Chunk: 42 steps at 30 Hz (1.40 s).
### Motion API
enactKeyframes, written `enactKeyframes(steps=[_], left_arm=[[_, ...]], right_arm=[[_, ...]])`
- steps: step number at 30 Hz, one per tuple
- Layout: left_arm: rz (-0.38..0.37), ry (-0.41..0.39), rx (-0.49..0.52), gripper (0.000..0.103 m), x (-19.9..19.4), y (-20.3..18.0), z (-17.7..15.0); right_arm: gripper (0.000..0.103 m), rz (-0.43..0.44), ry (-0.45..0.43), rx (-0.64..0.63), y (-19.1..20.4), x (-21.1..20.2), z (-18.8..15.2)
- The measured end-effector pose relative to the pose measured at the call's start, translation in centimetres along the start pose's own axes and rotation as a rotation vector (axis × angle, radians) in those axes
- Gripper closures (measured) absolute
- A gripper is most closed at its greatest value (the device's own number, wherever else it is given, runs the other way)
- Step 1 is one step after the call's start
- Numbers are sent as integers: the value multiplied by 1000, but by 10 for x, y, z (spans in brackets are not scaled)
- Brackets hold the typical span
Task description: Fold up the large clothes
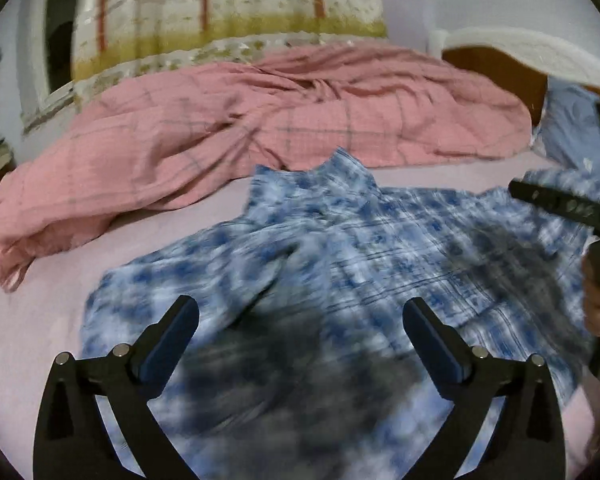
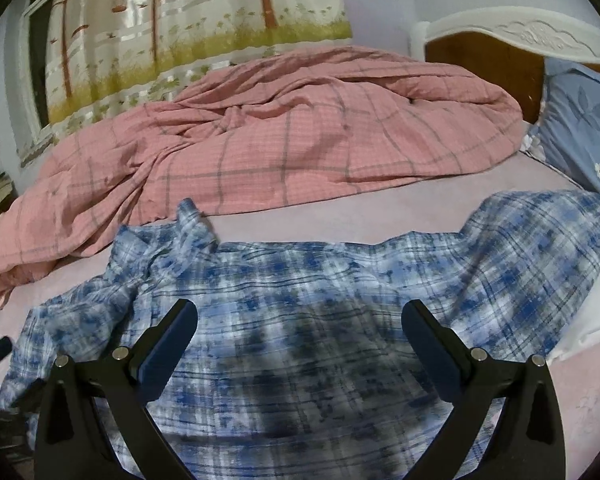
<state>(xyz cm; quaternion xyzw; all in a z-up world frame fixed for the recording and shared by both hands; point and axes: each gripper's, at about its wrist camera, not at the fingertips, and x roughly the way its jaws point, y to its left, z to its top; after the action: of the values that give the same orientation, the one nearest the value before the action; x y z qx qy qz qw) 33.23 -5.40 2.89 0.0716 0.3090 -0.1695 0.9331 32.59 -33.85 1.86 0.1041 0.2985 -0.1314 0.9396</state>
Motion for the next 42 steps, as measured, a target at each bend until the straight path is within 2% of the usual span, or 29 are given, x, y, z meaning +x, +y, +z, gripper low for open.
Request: enactKeyframes(steps=[3, 7, 10, 12, 14, 18, 20, 22, 23, 24, 26, 28, 29, 31, 32, 33, 37, 40, 42], left_arm=[[14, -22, -78, 1, -17, 29, -1], [148, -73, -231, 1, -26, 88, -2], [250, -22, -358, 1, -12, 148, -14], [305, 19, -462, 6, 2, 190, -29], [315, 70, -548, 12, 17, 220, -47], [262, 150, -667, 19, 42, 253, -76], [252, 164, -675, 20, 48, 254, -81], [290, 182, -605, 20, 54, 242, -78], [312, 196, -573, 19, 57, 236, -77], [336, 210, -540, 19, 60, 231, -76], [368, 223, -513, 20, 62, 228, -77], [432, 230, -494, 28, 63, 228, -77], [463, 232, -485, 30, 64, 228, -76], [469, 231, -492, 31, 62, 230, -78], [467, 229, -500, 32, 61, 232, -79], [466, 227, -507, 33, 59, 233, -80], [458, 212, -507, 33, 59, 233, -79], [464, 216, -494, 33, 62, 230, -77], [475, 222, -483, 33, 65, 228, -76]], right_arm=[[0, -5, -6, -45, 14, -2, -3], [0, 48, -9, -84, 29, -6, -5], [2, 112, -12, -98, 42, -15, -5], [5, 188, 1, -128, 63, -23, -3], [6, 261, 8, -196, 97, -32, -1], [6, 335, 43, -401, 189, -31, 0], [6, 349, 115, -489, 235, -12, -9], [6, 370, 226, -601, 271, 11, -24], [6, 348, 268, -703, 292, 24, -40], [8, 284, 264, -780, 304, 32, -52], [12, 75, 214, -905, 318, 49, -71], [18, -30, 211, -898, 310, 64, -70], [18, -77, 205, -853, 297, 70, -61], [26, -162, 171, -778, 274, 74, -44], [26, -202, 145, -726, 254, 73, -33], [26, -204, 140, -683, 239, 71, -24], [26, -123, 213, -560, 183, 68, -5], [26, -37, 276, -453, 149, 64, -5], [26, 63, 335, -338, 126, 66, -7]])
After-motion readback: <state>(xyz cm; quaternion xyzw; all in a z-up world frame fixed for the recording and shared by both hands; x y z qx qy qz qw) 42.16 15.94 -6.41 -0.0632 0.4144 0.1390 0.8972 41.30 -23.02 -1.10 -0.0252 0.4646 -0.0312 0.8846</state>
